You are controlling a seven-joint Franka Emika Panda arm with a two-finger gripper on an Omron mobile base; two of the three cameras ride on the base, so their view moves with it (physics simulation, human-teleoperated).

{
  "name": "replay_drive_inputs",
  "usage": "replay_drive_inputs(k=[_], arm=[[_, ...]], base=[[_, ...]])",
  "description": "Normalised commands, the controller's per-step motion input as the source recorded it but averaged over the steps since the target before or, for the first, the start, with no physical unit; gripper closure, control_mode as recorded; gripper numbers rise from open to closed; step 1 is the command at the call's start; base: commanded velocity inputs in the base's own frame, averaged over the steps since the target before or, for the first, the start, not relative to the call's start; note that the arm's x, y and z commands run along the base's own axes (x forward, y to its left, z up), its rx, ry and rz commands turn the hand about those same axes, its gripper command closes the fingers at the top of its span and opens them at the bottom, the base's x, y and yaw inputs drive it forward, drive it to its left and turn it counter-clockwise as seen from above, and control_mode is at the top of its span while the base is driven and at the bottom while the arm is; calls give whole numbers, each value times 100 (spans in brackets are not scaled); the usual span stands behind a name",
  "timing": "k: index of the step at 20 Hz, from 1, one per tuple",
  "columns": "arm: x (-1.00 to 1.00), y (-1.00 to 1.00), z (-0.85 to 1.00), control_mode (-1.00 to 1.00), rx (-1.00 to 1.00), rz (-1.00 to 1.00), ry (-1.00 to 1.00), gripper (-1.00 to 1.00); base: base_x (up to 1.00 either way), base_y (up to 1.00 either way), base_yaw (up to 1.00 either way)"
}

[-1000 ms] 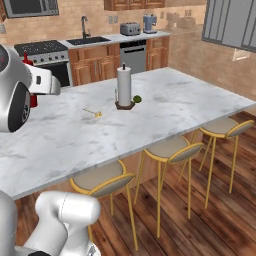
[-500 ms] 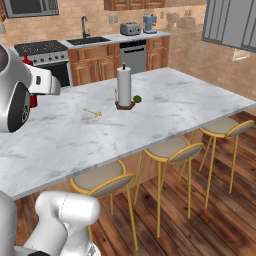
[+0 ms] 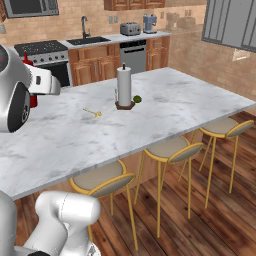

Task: Move the ketchup and shaker from the cabinet to the dining counter.

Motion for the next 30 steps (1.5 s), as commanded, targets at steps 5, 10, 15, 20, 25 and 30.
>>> replay_drive_inputs(k=[5,10,15,20,25,30], arm=[[3,-10,-4,-100,3,10,1,100],[14,-21,-11,-100,6,33,0,100],[28,-15,-18,-100,1,33,0,100],[41,-10,-26,-100,1,31,0,100],[46,-2,-31,-100,0,26,0,100],[38,3,-32,-100,0,17,0,100]], base=[[1,-4,1],[0,0,0],[0,0,0],[0,0,0],[0,0,0],[0,0,0]])
